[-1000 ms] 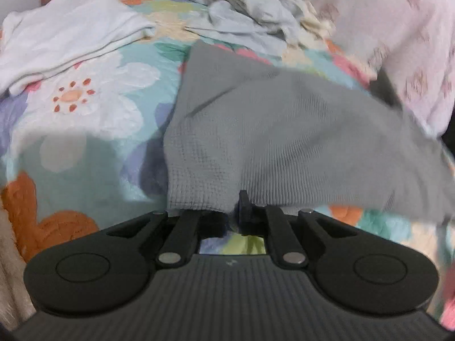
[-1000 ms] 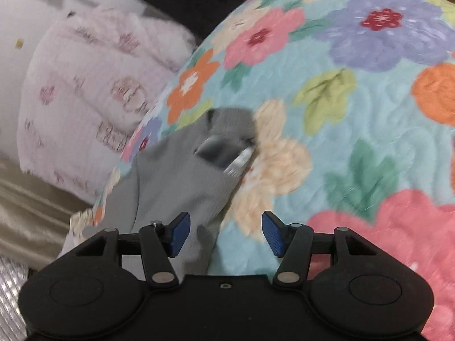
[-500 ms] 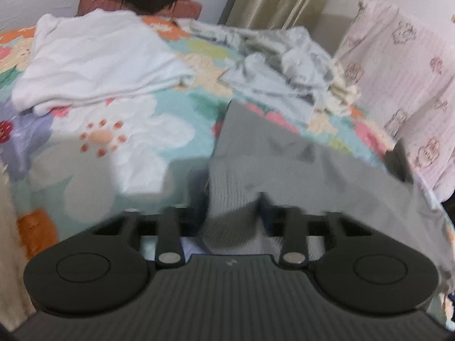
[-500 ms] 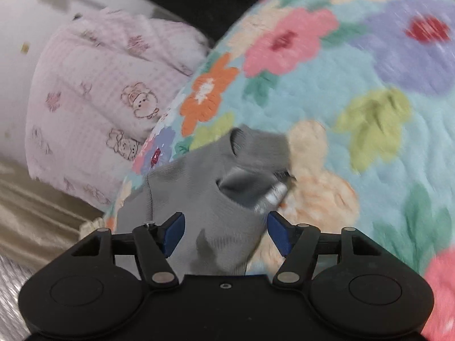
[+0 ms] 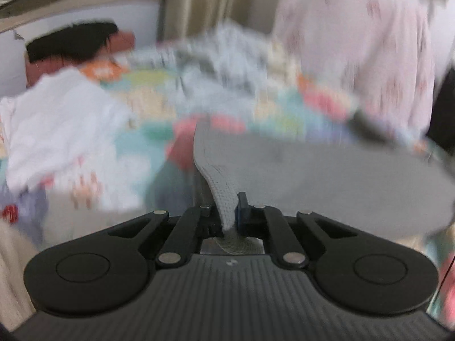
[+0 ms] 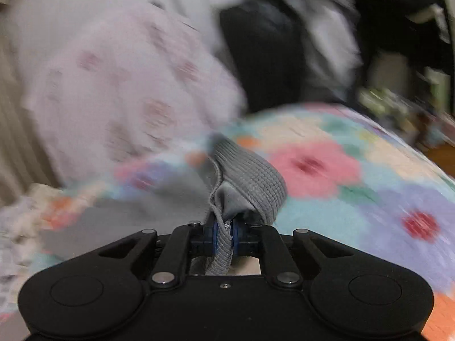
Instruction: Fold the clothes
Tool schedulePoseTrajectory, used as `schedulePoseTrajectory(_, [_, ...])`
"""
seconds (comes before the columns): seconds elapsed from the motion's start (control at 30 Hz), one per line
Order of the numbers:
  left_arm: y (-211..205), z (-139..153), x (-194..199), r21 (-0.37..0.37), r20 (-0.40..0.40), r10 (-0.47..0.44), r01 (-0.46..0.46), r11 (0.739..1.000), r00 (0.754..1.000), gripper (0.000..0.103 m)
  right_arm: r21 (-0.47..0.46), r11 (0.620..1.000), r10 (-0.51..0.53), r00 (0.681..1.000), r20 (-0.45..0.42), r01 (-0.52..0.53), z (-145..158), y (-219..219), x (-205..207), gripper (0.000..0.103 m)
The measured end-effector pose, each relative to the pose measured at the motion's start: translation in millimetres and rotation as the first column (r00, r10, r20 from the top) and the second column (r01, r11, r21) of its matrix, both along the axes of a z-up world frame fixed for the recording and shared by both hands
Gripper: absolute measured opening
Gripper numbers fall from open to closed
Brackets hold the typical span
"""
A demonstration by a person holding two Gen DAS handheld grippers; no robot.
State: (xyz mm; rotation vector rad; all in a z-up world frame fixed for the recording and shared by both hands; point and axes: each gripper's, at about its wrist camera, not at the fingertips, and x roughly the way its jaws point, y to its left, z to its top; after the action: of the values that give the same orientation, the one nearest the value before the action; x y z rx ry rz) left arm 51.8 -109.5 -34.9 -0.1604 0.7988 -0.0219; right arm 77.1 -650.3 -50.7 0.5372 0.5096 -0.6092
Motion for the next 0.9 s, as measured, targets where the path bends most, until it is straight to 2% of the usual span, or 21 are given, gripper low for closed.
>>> schedulePoseTrajectory(0.07, [-9.1, -21.0, -3.8, 0.018, -0.066, -0.01, 0.012, 1.0, 0.998, 0.005, 0.109, 0.992, -0.052, 0.997, -0.054, 0.057, -18.6, -17.9, -10.1, 0.011])
schedulePoseTrajectory(0.13, [-16.0, -32.7, -8.8, 0.037, -0.095, -0.02, 0.024, 0.999, 0.995, 0.005, 0.189, 0.98, -0.069, 0.998, -0.013, 0.07, -25.1, -29.0, -19.9, 0.011])
schedulePoseTrajectory(0.2, [-17.2, -18.4, -16.0, 0.061, -0.049, -0.042, 0.045, 0.997, 0.998, 0.005, 0.158, 0.986, -0.053, 0.998, 0.018, 0.05, -15.2, -23.5, -24.9, 0.011])
schedulePoseTrajectory(0.27, [-14.5, -3.4, -20.8, 0.055, -0.019, -0.055, 0.056, 0.997, 0.998, 0.005, 0.041, 0.999, -0.008, 1.0, 0.018, 0.008, 1.6, -7.5, -28.9, 0.011])
schedulePoseTrajectory(0.33, [-12.0, 3.2, -22.1, 0.043, -0.024, -0.065, 0.066, 0.997, 0.998, 0.005, -0.049, 0.999, 0.008, 0.999, -0.052, -0.011, 5.3, 5.6, -26.0, 0.011])
schedulePoseTrajectory(0.4, [-14.1, -8.0, -19.9, 0.057, -0.065, -0.071, 0.074, 0.996, 0.995, 0.005, -0.032, 0.999, -0.022, 0.992, -0.121, 0.019, -5.1, 1.9, -19.7, 0.011])
schedulePoseTrajectory(0.47, [-18.8, -27.2, -17.2, 0.085, -0.116, -0.082, 0.092, 0.992, 0.99, 0.005, 0.022, 0.998, -0.054, 0.989, -0.135, 0.058, -16.1, -8.9, -19.7, 0.01])
schedulePoseTrajectory(0.53, [-25.4, -37.7, -19.2, 0.122, -0.122, -0.084, 0.099, 0.988, 0.989, 0.005, 0.016, 0.997, -0.067, 0.993, -0.101, 0.069, -14.2, -10.0, -22.5, 0.01])
schedulePoseTrajectory(0.6, [-29.9, -30.3, -25.9, 0.134, -0.098, -0.099, 0.112, 0.985, 0.99, 0.005, -0.063, 0.997, -0.051, 0.996, -0.071, 0.046, -2.5, -0.3, -25.2, 0.01])
schedulePoseTrajectory(0.7, [-30.9, -13.1, -36.0, 0.114, -0.078, -0.139, 0.148, 0.982, 0.987, 0.005, -0.195, 0.98, -0.046, 0.998, -0.03, 0.039, 16.2, 16.4, -31.5, 0.01])
schedulePoseTrajectory(0.8, [-27.0, -19.8, -32.4, 0.054, -0.155, -0.162, 0.172, 0.984, 0.975, 0.006, -0.136, 0.986, -0.114, 0.985, -0.13, 0.096, 0.5, 2.3, -23.7, 0.01])
schedulePoseTrajectory(0.87, [-22.7, -29.3, -26.0, 0.018, -0.211, -0.171, 0.178, 0.984, 0.963, 0.008, -0.059, 0.991, -0.132, 0.967, -0.216, 0.122, -19.3, -14.0, -20.7, 0.013])
schedulePoseTrajectory(0.9, [-20.8, -28.9, -23.7, 0.004, -0.223, -0.18, 0.185, 0.983, 0.958, 0.009, -0.026, 0.991, -0.133, 0.965, -0.227, 0.131, -25.7, -21.2, -21.8, 0.014])
